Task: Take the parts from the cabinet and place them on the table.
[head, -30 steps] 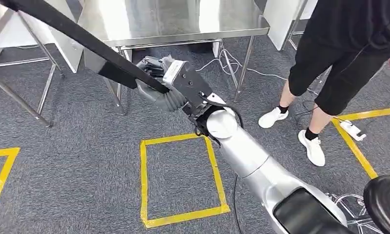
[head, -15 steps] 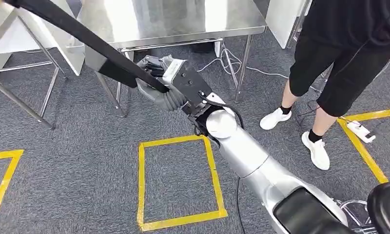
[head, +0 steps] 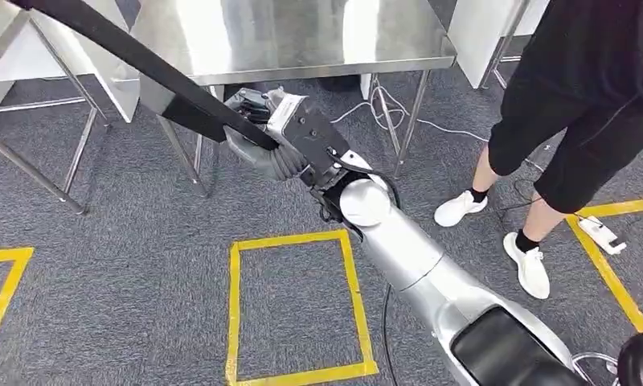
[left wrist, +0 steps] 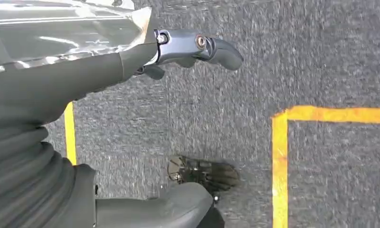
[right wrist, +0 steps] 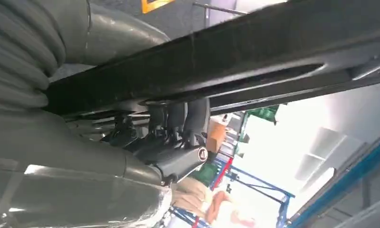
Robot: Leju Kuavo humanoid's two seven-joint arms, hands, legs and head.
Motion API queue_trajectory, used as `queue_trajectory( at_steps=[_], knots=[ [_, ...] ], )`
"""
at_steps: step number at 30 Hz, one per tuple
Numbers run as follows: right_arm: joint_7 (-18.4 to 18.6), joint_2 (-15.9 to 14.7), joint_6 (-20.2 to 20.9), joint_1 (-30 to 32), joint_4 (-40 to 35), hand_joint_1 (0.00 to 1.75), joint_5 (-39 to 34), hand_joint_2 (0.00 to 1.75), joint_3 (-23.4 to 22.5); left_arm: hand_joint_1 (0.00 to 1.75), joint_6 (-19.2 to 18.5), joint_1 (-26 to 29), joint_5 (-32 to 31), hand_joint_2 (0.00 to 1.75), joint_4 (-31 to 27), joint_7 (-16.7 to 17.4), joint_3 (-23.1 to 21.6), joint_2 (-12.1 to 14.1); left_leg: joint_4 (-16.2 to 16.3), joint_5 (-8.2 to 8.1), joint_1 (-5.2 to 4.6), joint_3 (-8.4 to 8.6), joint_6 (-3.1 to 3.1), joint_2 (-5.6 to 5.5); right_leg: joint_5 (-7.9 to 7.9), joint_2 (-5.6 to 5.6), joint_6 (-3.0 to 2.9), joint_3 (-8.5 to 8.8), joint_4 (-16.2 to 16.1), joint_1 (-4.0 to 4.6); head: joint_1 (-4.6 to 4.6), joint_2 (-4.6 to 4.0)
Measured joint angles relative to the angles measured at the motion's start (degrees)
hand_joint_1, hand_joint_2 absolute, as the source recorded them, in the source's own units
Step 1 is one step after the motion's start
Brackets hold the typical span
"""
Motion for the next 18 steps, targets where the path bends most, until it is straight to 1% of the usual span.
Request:
queue_trajectory(
  at_steps=[1,2,3,4,5,6,7,8,9,10,11,12,13,14,15,16,17,18],
  knots=[
    [0.0,-0.2,0.0,0.3,0.0,1.75,0.0,1.75,0.0,0.00,0.0,0.1,-0.1,1.75,0.0,0.0,0.0,0.0,0.0,-0.47,0.15,0.48,-0.36,-0.18,-0.13,0.00,0.21,-1.56,0.6,-0.11,0.04,0.00],
    [0.0,-0.3,0.0,0.4,0.0,1.75,0.0,1.75,0.1,0.00,0.0,0.2,-0.3,1.75,0.0,0.1,0.0,-0.1,0.1,-0.99,0.29,1.07,-0.76,-0.37,1.13,-0.01,0.82,-1.75,-1.4,-0.33,-0.02,0.00],
    [0.0,-0.3,0.0,0.4,0.0,1.75,0.0,1.75,0.1,0.00,0.0,0.2,-0.3,1.75,0.0,0.2,0.0,-0.1,0.1,-1.56,0.50,1.74,-1.17,-0.48,3.67,-0.02,1.74,-0.93,-5.3,-0.64,0.04,0.00],
    [0.0,-0.3,0.0,0.4,0.0,1.75,0.0,1.75,0.1,0.00,0.0,0.2,-0.4,1.75,0.0,0.2,0.0,-0.2,0.4,-2.19,0.76,2.38,-1.62,-0.55,6.80,-0.02,2.56,0.34,-10.0,-0.97,0.02,0.00],
    [0.0,-0.4,0.0,0.4,0.0,1.75,0.0,1.75,0.1,0.00,0.0,0.2,-0.4,1.75,0.0,0.2,0.0,-0.2,0.8,-2.93,0.81,2.65,-2.10,-0.64,10.43,-0.02,3.58,1.34,-14.3,-1.40,0.06,0.00],
    [0.0,-0.8,0.0,0.5,0.2,1.75,0.0,1.75,0.2,0.00,0.0,0.2,-0.4,1.75,0.0,0.4,0.0,0.0,1.8,-3.83,0.68,2.84,-2.65,-0.73,10.34,-0.22,2.66,1.13,-15.4,-1.02,0.17,0.00],
    [0.0,-0.6,0.0,0.5,0.1,1.75,0.0,1.75,0.4,0.00,0.0,0.1,-0.5,1.75,0.0,0.5,0.0,0.0,1.9,-4.29,0.69,2.27,-2.93,-0.74,9.79,-0.16,0.67,2.24,-15.1,-0.75,0.22,0.00],
    [0.1,-0.7,0.0,0.6,0.1,1.75,0.1,1.75,0.4,0.00,0.0,0.1,-0.6,1.75,0.0,0.7,0.0,0.0,2.0,-4.56,0.81,2.71,-3.35,-0.66,10.07,0.02,-0.04,2.00,-15.2,-0.66,0.13,0.00],
    [0.2,-0.7,-0.1,0.6,0.1,1.75,0.1,1.75,0.4,0.00,0.0,0.2,-0.7,1.75,0.0,0.7,0.0,-0.1,2.1,-4.56,0.90,2.85,-3.47,-0.69,9.99,0.05,-0.43,2.24,-15.1,-0.59,0.20,0.00],
    [0.1,-0.6,-0.1,0.5,0.0,1.75,0.0,1.75,0.4,0.00,0.0,0.2,-0.8,1.75,0.0,0.8,0.0,-0.1,2.6,-4.83,1.16,2.82,-3.65,-0.68,9.92,0.19,-0.74,2.86,-15.2,-1.07,0.11,0.00],
    [0.1,-0.4,-0.1,0.4,-0.1,1.75,0.0,1.75,0.3,0.00,0.0,0.1,-0.9,1.75,0.0,0.8,0.0,-0.1,4.5,-4.60,1.29,1.49,-3.91,-0.28,9.62,0.29,-1.22,3.43,-15.4,-0.96,0.08,0.00],
    [0.1,-0.2,-0.1,0.2,-0.1,1.75,0.0,1.75,0.3,0.00,0.0,0.0,-0.9,1.75,0.0,0.8,0.0,-0.2,7.6,-4.63,1.35,-0.25,-4.17,-0.03,9.30,0.25,-1.69,3.91,-15.4,-0.96,-0.13,0.00],
    [0.0,-0.2,-0.1,0.2,-0.1,1.75,0.0,1.75,0.4,0.00,0.0,0.0,-0.9,1.75,0.0,0.8,0.0,-0.1,12.4,-5.50,1.47,-3.36,-4.59,0.14,8.79,0.28,-1.96,4.42,-15.4,-0.89,-0.24,0.00],
    [0.0,-0.2,-0.1,0.2,-0.1,1.75,0.0,1.75,0.4,0.00,0.0,0.0,-0.9,1.75,0.0,0.8,0.0,-0.1,16.1,-6.93,1.51,-6.12,-4.89,0.24,8.26,0.30,-1.93,4.92,-15.4,-0.76,-0.24,0.00],
    [0.0,-0.2,-0.1,0.3,0.0,1.75,0.0,1.75,0.5,0.00,0.0,0.0,-0.9,1.75,0.0,0.9,0.0,-0.1,18.9,-8.48,1.53,-8.67,-5.07,0.27,7.72,0.32,-2.01,5.52,-15.4,-0.68,-0.22,0.00],
    [0.0,-0.2,-0.1,0.3,0.0,1.75,0.0,1.75,0.5,0.00,0.0,0.2,-1.0,1.75,0.0,1.0,0.0,-0.2,19.7,-9.08,1.52,-10.22,-5.09,0.26,7.20,0.43,-1.99,6.12,-15.4,-0.57,-0.20,0.00],
    [0.0,-0.2,-0.1,0.3,0.0,1.75,0.0,1.75,0.5,0.00,0.0,0.2,-1.0,1.75,0.0,1.2,0.0,-0.2,18.2,-8.24,1.51,-10.73,-4.83,0.26,6.60,0.54,-2.00,6.91,-15.4,-0.48,-0.24,0.00],
    [0.0,-0.2,-0.1,0.3,0.0,1.75,0.0,1.75,0.5,0.00,0.1,0.2,-1.2,1.75,0.0,1.2,0.0,-0.2,15.0,-6.22,1.43,-10.16,-4.45,0.26,6.01,0.60,-1.97,7.73,-15.4,-0.36,-0.20,0.00]
  ],
)
